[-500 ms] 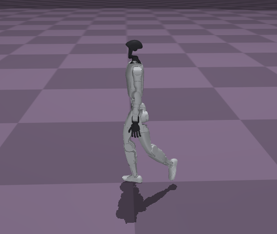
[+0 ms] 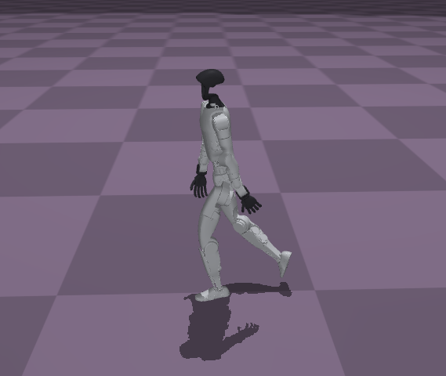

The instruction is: Walk run

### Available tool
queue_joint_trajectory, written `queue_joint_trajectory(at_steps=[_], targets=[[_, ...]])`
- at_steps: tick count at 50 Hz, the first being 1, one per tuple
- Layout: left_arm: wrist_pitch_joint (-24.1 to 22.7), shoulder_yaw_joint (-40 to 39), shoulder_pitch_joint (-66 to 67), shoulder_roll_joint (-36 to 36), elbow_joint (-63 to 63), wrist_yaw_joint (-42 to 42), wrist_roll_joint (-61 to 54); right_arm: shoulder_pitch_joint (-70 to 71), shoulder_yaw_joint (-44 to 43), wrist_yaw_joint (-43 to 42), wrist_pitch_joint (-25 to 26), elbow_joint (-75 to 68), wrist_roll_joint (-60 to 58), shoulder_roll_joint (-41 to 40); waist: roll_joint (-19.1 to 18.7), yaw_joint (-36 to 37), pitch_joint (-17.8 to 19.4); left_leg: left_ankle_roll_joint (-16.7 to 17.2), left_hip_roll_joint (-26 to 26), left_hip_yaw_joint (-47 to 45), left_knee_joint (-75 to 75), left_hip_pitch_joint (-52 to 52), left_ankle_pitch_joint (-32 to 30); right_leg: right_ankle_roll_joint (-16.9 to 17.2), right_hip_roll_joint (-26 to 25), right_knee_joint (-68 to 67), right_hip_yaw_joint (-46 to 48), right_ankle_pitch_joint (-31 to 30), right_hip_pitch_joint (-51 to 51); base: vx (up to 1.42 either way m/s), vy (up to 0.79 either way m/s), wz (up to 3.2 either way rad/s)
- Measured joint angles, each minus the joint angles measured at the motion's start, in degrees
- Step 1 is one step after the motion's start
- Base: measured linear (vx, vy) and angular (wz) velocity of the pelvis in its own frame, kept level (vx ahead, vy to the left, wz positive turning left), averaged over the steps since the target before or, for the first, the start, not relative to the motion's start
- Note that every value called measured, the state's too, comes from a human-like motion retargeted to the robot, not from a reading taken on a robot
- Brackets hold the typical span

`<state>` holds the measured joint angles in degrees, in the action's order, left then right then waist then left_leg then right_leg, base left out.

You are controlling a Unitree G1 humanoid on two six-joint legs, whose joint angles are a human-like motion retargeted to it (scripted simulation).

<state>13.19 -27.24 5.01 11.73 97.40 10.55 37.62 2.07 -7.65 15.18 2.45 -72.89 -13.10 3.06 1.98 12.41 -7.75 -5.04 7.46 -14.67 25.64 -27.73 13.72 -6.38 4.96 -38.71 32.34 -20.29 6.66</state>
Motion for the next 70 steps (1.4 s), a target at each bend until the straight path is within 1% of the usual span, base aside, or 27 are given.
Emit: queue_joint_trajectory(at_steps=[2,5,7,10,13,15,16,19,20,21,23,25,28,30,35,40,42,45,48,50,52,53,55,59,61,65,70], targets=[[-1.16,2.68,-2.21,0.33,-1.21,-1.83,-3.36,-3.01,0.96,-0.39,-0.75,-2.36,-3.56,0.61,-1.04,-1.51,0.53,0.45,0.24,-2.00,-3.62,6.29,1.20,-2.06,2.91,-10.27,0.18,8.44,-7.28,1.32,-0.01,-0.47],[-3.39,5.82,-6.44,1.10,-4.70,-5.55,-5.14,-7.02,-1.80,-3.69,-1.25,-5.08,-10.53,0.55,-0.10,-6.42,1.52,0.45,-4.79,-2.32,-12.33,14.99,0.59,1.25,6.48,-16.95,0.74,15.68,-19.67,1.02,-0.05,0.50],[-4.98,7.82,-9.47,1.92,-7.83,-5.95,-5.10,-9.59,-3.53,-5.21,-1.07,-6.39,-11.55,1.08,-0.21,-9.49,1.78,-0.17,-7.18,-2.00,-16.30,19.24,0.55,2.72,6.29,-12.21,1.92,19.18,-25.90,0.51,-0.02,0.81],[-6.49,10.73,-13.60,3.56,-13.05,-4.57,-5.88,-12.72,-6.88,-5.23,-0.33,-8.63,-9.87,1.92,-0.60,-13.85,1.63,0.04,-9.75,-1.10,-20.21,25.34,2.09,1.91,6.29,1.05,2.24,24.18,-34.49,1.19,-0.13,0.89],[-8.29,13.35,-17.25,5.84,-18.90,-2.90,-7.06,-13.75,-11.10,-3.12,1.62,-10.91,-5.60,2.03,-0.48,-18.19,1.87,0.31,-12.47,3.20,-22.59,31.36,3.85,0.16,4.56,19.48,-2.33,28.63,-41.21,1.08,-0.19,1.02],[-9.92,14.65,-19.40,7.12,-22.47,-1.97,-7.19,-13.51,-13.43,-1.23,2.69,-11.79,-1.68,1.60,-1.03,-21.01,2.15,1.39,-12.19,4.48,-23.39,35.19,3.99,1.50,1.62,28.51,-12.73,28.34,-45.06,1.29,-0.37,0.93],[-10.52,15.35,-19.77,7.61,-24.04,-1.41,-7.19,-13.47,-14.12,-0.25,2.71,-11.95,0.52,1.46,-1.06,-21.21,2.00,2.46,-12.06,4.53,-23.17,36.73,3.08,2.32,2.12,29.14,-12.02,28.08,-46.15,1.11,-0.32,0.51],[-11.94,15.95,-18.96,7.46,-26.68,-1.64,-6.57,-13.05,-15.24,1.48,2.42,-11.88,6.03,1.03,-1.09,-20.37,0.59,5.85,-12.12,4.34,-21.09,40.01,-3.98,-0.58,3.26,25.54,-5.41,27.69,-45.59,1.23,-0.34,-0.14],[-12.40,16.01,-18.15,7.12,-26.63,-2.17,-6.51,-12.91,-15.36,1.38,2.01,-11.73,7.13,0.85,-0.93,-20.31,-0.08,7.00,-12.16,3.37,-19.97,41.04,-7.70,-1.62,4.25,24.17,0.02,25.95,-44.04,1.49,-0.39,-0.17],[-12.40,15.65,-16.59,7.00,-26.29,-2.29,-5.69,-12.56,-14.73,0.42,0.86,-12.02,7.99,0.86,-0.05,-20.32,-1.09,6.88,-13.03,0.44,-18.51,41.53,-14.44,-2.45,5.35,20.42,-3.56,24.61,-44.81,1.46,-0.38,0.01],[-11.36,15.44,-13.36,6.27,-25.21,-2.71,-2.97,-11.37,-13.86,-2.43,-1.02,-12.20,9.43,0.33,0.71,-22.39,-1.89,4.86,-10.12,-7.22,-11.63,41.18,-27.30,-2.98,7.76,13.49,-10.03,26.88,-45.02,1.38,-0.33,0.61],[-9.55,15.64,-9.91,5.48,-22.70,-3.20,0.05,-9.73,-11.20,-4.87,-2.08,-12.19,10.55,0.12,5.33,-21.27,-2.19,0.62,-10.54,-17.38,-1.37,40.49,-34.33,-1.66,10.84,11.81,-14.80,31.44,-40.78,1.48,-0.36,-0.23],[-7.45,15.79,-5.89,4.97,-18.67,-0.91,6.37,-5.60,-6.17,-4.72,-3.30,-13.52,11.96,0.27,12.41,-19.08,-2.40,-3.55,-10.57,-24.64,11.71,35.27,-26.44,0.56,16.81,13.72,-14.03,34.04,-33.23,1.05,-0.29,-0.40],[-6.98,15.48,-3.59,4.68,-17.30,-0.81,9.51,-1.05,-3.91,-3.28,-2.71,-14.53,11.35,0.39,15.15,-17.01,-1.16,-2.39,-9.46,-25.42,17.36,28.39,-21.74,1.91,16.44,16.79,-15.17,34.65,-28.05,1.20,-0.26,-0.19],[-6.13,15.74,1.21,3.43,-12.43,-6.09,13.96,8.76,-0.77,1.36,-0.33,-11.84,5.12,2.59,11.08,-10.28,1.61,2.68,-6.00,-19.11,16.35,9.02,-12.65,3.46,6.58,30.53,-7.17,31.32,-13.85,0.93,-0.20,-0.42],[-2.56,8.84,2.59,0.89,-2.88,-4.39,13.95,15.81,1.48,1.41,-1.62,-4.46,0.82,7.07,7.38,-2.43,3.40,1.82,-6.03,-12.29,-2.61,-7.65,-6.90,7.16,-1.49,37.35,-7.79,31.24,-3.20,0.99,-0.11,-0.76],[-1.20,6.29,2.31,0.90,-0.22,-2.09,13.29,17.45,1.93,-0.36,-2.53,-1.92,1.11,7.95,7.64,0.00,3.43,3.21,-7.43,-5.30,-9.80,-13.05,-6.81,9.31,-1.43,37.60,-7.61,31.04,-0.76,1.08,-0.02,-0.80],[-2.08,7.06,2.91,2.09,0.00,3.73,16.24,17.43,1.53,-3.22,-3.45,0.08,2.23,7.76,8.44,2.52,2.22,0.96,-7.92,-4.23,-13.62,-16.80,-6.60,12.80,-0.69,35.28,-11.11,28.31,1.10,1.30,0.04,-0.50],[-4.25,10.71,3.03,3.55,-0.49,6.38,22.59,11.38,-0.17,-1.49,-3.60,0.25,1.47,7.22,6.53,3.47,-0.21,-0.97,-4.29,-9.95,-5.67,-14.71,-11.43,12.30,-2.88,30.56,-10.92,17.50,3.81,1.57,0.13,0.12],[-5.58,11.06,2.87,3.51,-2.81,6.51,24.15,6.57,-0.24,0.02,-3.44,0.00,-0.16,6.14,5.00,4.15,-0.73,0.36,-2.76,-0.37,0.29,-14.76,-9.15,8.18,-2.73,22.79,-10.93,3.44,2.42,1.52,0.06,-0.32],[-6.34,11.02,2.61,3.21,-5.39,5.37,21.90,2.86,1.11,0.25,-3.83,-1.76,-1.70,4.99,2.28,1.99,-1.35,-0.19,-1.66,1.64,2.66,-9.56,-2.71,5.42,-1.72,10.55,-5.29,-4.15,-0.32,1.31,0.06,-0.12],[-6.68,11.45,2.21,3.13,-6.26,4.41,19.77,1.30,1.35,0.22,-3.71,-3.00,-2.91,4.73,0.55,1.58,-1.44,-0.13,-0.34,1.93,2.22,-6.75,-1.33,2.57,-1.08,4.30,-2.88,-2.56,-1.86,1.39,0.10,-0.22],[-7.36,12.09,-0.53,2.90,-6.70,1.26,13.65,-0.66,1.18,-1.32,-3.11,-5.05,-5.94,3.78,-1.17,-0.33,-0.53,0.13,2.18,-3.17,-0.90,-0.10,0.13,0.92,0.56,-7.09,-3.24,4.57,-8.98,1.15,0.02,-0.17],[-7.55,10.96,-8.19,2.71,-6.79,-3.12,3.51,-4.32,-1.23,-4.17,-3.71,-8.55,-8.47,1.40,-0.18,-7.96,1.27,1.62,-4.71,-3.55,-13.13,12.11,-1.39,4.36,5.17,-15.40,-3.33,14.31,-25.60,0.81,-0.03,0.61],[-8.67,10.80,-11.50,3.11,-8.16,-1.67,-0.07,-6.62,-2.23,-3.36,-3.63,-9.52,-7.62,0.93,-0.40,-11.74,1.44,2.39,-5.73,-6.53,-16.59,16.98,-0.97,4.13,6.57,-10.24,0.11,18.57,-30.56,1.26,-0.09,0.91],[-11.27,11.80,-18.10,5.82,-12.79,2.90,-5.96,-10.12,-4.65,-1.36,-2.62,-11.25,-5.89,0.27,0.38,-17.81,1.87,3.68,-9.98,-3.45,-20.96,25.20,1.12,2.69,6.78,9.54,2.59,26.43,-39.64,1.04,-0.18,0.74],[-16.04,14.94,-23.56,8.41,-21.63,2.83,-9.46,-10.02,-10.52,-1.95,0.34,-13.76,-3.33,-1.46,1.93,-22.95,1.23,4.57,-12.39,1.92,-21.99,33.53,2.08,3.46,2.81,29.16,-8.95,29.04,-49.26,1.06,-0.33,0.87]])
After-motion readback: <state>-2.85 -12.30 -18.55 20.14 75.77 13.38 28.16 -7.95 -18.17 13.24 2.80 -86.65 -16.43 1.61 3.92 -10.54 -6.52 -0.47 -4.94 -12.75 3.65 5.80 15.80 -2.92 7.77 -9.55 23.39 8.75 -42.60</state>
